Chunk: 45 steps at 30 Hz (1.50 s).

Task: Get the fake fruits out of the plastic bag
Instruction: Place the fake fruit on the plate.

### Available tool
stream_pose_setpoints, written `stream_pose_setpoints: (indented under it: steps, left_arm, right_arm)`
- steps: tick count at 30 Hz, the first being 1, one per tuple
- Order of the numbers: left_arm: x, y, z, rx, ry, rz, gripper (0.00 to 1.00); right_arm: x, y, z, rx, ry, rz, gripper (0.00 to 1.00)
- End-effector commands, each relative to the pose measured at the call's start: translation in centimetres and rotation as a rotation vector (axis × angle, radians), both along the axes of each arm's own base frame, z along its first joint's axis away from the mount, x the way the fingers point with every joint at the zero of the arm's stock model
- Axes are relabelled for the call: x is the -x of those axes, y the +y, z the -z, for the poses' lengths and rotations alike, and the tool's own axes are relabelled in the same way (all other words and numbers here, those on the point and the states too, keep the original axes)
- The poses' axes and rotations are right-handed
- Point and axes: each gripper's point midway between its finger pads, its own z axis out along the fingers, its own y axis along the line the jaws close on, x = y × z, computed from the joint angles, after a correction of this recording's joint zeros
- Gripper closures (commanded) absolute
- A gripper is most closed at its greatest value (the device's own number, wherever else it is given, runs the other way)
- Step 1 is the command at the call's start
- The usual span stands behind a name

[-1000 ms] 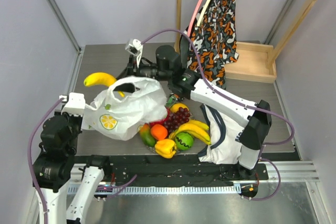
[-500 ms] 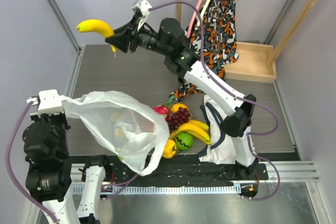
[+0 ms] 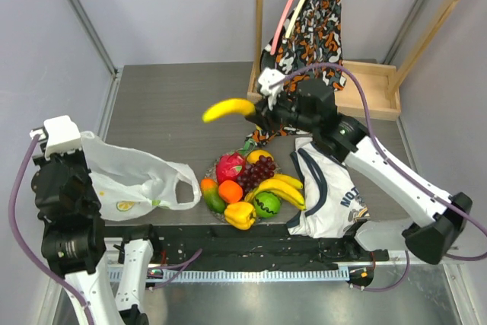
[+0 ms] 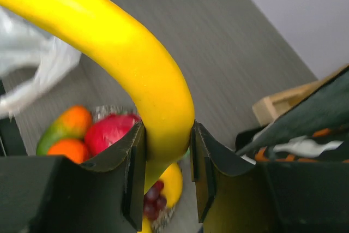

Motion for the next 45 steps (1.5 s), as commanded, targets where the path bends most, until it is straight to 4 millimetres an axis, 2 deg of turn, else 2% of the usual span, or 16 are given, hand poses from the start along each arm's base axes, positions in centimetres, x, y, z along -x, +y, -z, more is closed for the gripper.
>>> stream_pose_setpoints:
  steps: [1,2,3,5,8,14,24,33,40,42,45]
  left_arm:
    - [-2.8,0.5,-0.9,-0.006,-0.027,0.004,1.00]
    - [-3.2,0.3,-0.6,0.008,-0.019,0.016,1.00]
    - [-3.6,0.2,0.0,0.025,-0.010,0.027,1.00]
    - [-4.6,-0.3,1.2,0.070,0.005,0.056,1.00]
    - [-5.5,-1.2,2.4,0.121,0.019,0.102,1.00]
    - [-5.8,-2.6,3.9,0.176,0.041,0.176,1.00]
    - [-5.1,-2.8,4.4,0.179,0.050,0.176,1.00]
    - [-4.8,-2.7,4.7,0.176,0.055,0.171,1.00]
    - [-4.7,-2.7,4.7,0.173,0.053,0.172,1.00]
    - [-4.7,-2.7,4.7,0.170,0.055,0.172,1.00]
    - [-4.8,-2.7,4.6,0.172,0.053,0.175,1.00]
  right_arm:
    - [2.9,-3.6,6.8,0.234,0.020,-0.034,0.99]
    - [3.4,-4.2,8.7,0.270,0.052,-0.033,0.99]
    - [3.8,-4.5,9.4,0.285,0.071,-0.042,0.99]
    - [5.3,-5.1,12.1,0.330,0.173,-0.065,0.99]
    - [6.9,-5.3,14.7,0.346,0.285,-0.068,0.99]
    - [7.9,-5.2,17.3,0.355,0.365,-0.067,0.99]
    - [8.8,-4.0,20.1,0.349,0.483,-0.067,0.95]
    - [9.8,-2.6,20.2,0.320,0.547,-0.083,0.94]
    - [10.0,-2.1,21.4,0.286,0.675,-0.017,0.91]
    - [10.0,-2.2,22.0,0.299,0.678,-0.013,0.88]
    - [9.7,-2.3,22.6,0.317,0.677,-0.004,0.75]
